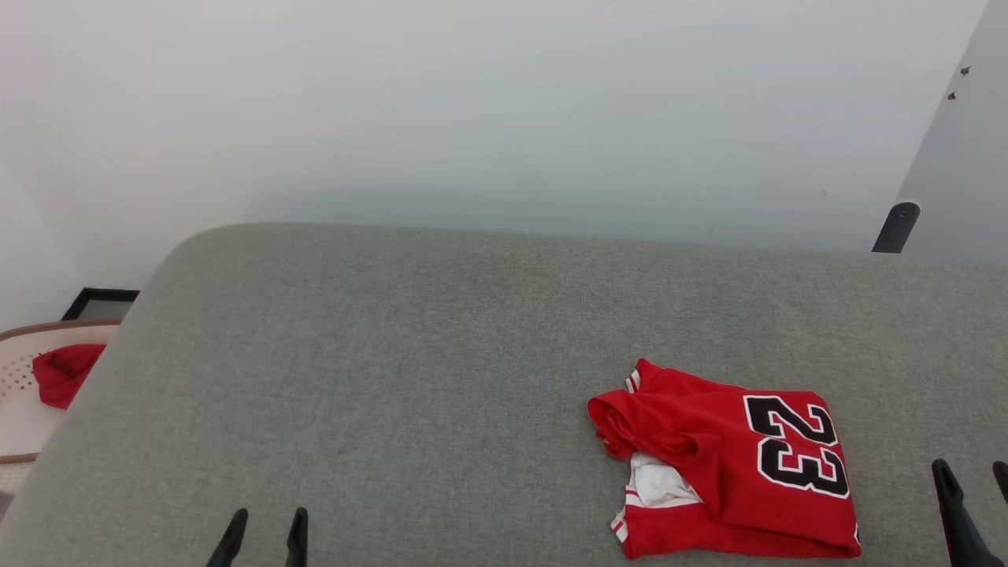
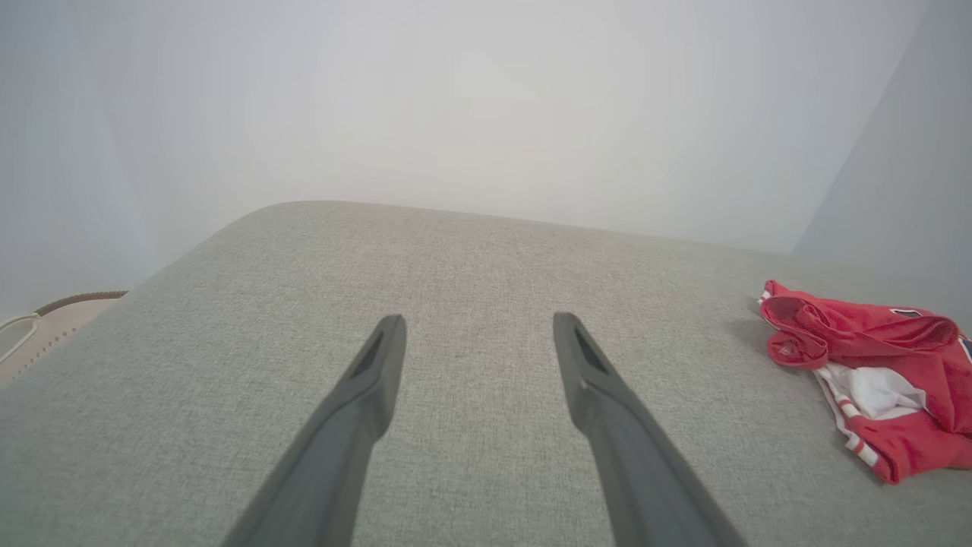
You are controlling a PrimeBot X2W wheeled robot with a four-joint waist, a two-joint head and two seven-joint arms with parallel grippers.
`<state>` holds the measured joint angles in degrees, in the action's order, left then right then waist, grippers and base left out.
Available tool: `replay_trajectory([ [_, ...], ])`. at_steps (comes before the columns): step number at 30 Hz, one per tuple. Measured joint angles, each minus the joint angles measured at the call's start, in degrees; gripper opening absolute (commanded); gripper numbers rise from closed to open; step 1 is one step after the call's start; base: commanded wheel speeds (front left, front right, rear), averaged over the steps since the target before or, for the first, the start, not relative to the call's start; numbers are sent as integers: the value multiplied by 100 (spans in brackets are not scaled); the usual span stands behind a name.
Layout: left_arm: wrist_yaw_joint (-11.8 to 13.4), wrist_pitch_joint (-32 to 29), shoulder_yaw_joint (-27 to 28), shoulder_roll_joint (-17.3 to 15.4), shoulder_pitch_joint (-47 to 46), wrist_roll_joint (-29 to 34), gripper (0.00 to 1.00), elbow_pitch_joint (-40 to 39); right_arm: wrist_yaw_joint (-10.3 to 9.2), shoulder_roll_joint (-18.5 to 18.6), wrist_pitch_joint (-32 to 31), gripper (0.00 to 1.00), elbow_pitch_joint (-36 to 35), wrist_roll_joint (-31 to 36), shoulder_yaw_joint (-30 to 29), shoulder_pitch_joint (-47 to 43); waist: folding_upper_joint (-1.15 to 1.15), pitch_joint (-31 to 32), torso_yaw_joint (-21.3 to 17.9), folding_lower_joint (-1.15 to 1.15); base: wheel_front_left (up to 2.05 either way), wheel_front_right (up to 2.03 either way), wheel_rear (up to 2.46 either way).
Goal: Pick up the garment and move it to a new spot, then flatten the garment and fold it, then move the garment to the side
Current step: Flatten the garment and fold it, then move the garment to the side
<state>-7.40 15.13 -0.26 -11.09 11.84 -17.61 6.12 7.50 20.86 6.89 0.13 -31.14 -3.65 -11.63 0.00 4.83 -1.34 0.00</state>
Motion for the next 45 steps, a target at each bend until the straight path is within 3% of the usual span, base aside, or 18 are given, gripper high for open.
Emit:
replay_trajectory([
  [18,0,0,-1,153,51,78,100,-119,0,-194,-267,100,-222,91,-176,-48,0,-67,28,0,0,0,0],
  [25,-1,0,-132,198,-143,118,100,-62,0,-74,-773,100,-194,-12,-132,594,0,-200,101,0,0,0,0],
  [27,0,0,-132,237,-240,131,100,-58,0,80,-1159,100,-147,-20,-108,879,0,-256,148,0,0,0,0],
  [37,0,0,-442,336,-741,148,100,71,-1,771,-4284,100,443,-266,146,1787,0,-696,431,0,0,0,0],
  [41,0,0,-584,366,-1071,121,100,152,-1,849,-5444,100,537,-417,21,1952,0,-987,561,0,0,0,0],
  [45,0,0,-726,398,-1405,90,100,174,-1,814,-6171,100,572,-472,-88,2106,0,-1322,674,0,0,0,0],
])
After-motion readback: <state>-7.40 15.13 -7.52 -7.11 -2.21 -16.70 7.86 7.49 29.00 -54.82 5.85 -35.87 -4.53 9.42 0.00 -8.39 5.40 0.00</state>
